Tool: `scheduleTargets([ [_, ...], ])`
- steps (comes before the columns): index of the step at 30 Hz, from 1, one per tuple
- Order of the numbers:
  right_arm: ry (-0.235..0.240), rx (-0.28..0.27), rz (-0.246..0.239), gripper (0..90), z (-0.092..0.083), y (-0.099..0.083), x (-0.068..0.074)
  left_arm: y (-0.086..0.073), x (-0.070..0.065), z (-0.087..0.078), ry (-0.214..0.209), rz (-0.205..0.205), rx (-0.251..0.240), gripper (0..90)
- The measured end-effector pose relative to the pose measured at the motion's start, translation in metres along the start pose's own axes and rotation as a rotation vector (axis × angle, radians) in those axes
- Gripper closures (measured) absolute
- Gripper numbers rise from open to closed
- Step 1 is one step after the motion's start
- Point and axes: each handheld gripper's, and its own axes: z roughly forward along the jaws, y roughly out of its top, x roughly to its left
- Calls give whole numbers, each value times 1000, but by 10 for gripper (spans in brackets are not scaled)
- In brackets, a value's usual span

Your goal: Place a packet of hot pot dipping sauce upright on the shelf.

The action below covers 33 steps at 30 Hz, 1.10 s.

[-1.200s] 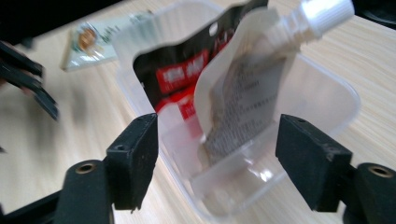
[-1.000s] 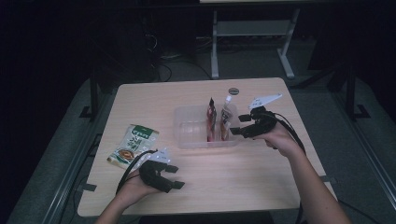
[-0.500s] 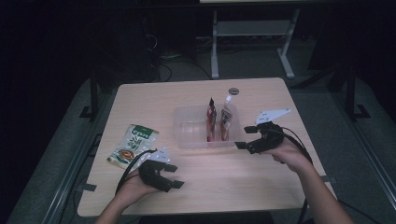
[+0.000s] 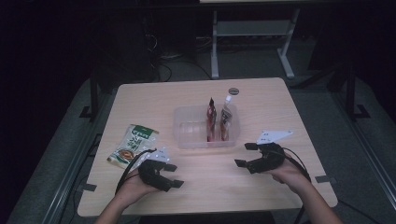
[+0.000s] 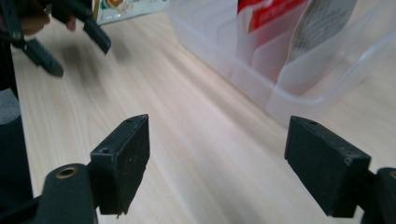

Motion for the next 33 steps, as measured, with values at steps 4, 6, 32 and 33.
scheduleTargets([
  [4, 0, 36, 23, 200, 3, -19, 4, -1, 5, -6, 25, 4, -2, 303],
  [6, 0, 46, 24, 193, 3, -22, 5, -1, 8, -10, 38, -2, -6, 303],
  [32, 17, 100, -3, 178, 10, -31, 12, -21, 57, -68, 300, -181, -76, 483],
  [33, 17, 98, -1, 178, 10, -31, 12, -22, 59, -70, 312, -190, -81, 483],
])
